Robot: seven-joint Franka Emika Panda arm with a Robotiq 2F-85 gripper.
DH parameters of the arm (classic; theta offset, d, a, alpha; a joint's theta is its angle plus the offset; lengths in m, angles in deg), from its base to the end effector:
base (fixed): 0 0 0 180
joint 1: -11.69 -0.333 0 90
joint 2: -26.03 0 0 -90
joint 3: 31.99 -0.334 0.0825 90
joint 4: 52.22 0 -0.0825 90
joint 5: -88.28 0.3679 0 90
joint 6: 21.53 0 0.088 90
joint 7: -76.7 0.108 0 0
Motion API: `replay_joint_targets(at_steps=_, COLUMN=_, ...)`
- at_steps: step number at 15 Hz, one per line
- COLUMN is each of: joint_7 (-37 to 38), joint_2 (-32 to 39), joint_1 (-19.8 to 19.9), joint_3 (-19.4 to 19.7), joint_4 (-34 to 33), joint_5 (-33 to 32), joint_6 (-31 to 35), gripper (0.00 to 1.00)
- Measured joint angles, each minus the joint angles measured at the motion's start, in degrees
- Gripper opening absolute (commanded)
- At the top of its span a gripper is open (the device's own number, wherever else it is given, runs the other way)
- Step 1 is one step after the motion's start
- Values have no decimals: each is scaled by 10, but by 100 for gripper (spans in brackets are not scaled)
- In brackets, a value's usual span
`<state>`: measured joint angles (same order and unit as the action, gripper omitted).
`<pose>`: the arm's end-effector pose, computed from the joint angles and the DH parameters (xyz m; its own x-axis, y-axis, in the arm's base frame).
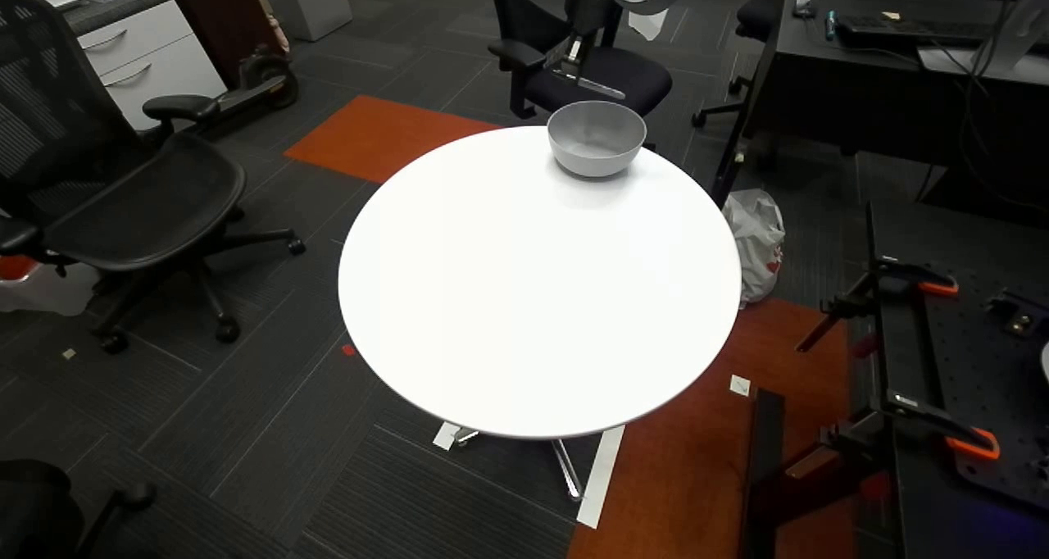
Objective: Pick up the marker from the table and put it in the bowl
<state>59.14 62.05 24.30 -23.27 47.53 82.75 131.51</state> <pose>0.6538 -0.2363 0.2753 0.9697 0.0825 0.2298 0.0266 -0.9713 0.2364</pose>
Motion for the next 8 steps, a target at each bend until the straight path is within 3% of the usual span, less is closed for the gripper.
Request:
replay_joint_targets(at_steps=1, joint_7=0, joint_2=0, joint_1=0, joint_3=-2, joint_4=0, joint_5=0, joint_6=-6, gripper=4)
replay_joint_targets(at_steps=2, joint_7=0, joint_2=0, joint_1=0, joint_3=-4, joint_4=0, joint_5=0, joint_6=-13, gripper=40)
replay_joint_targets(at_steps=3, joint_7=0, joint_2=0, joint_1=1, joint_3=-8, joint_4=0, joint_5=0, joint_6=-21, gripper=41)
replay_joint_targets(at_steps=8, joint_7=0, joint_2=-1, joint_1=4, joint_3=-21, joint_4=0, joint_5=1, joint_6=-53, gripper=77)
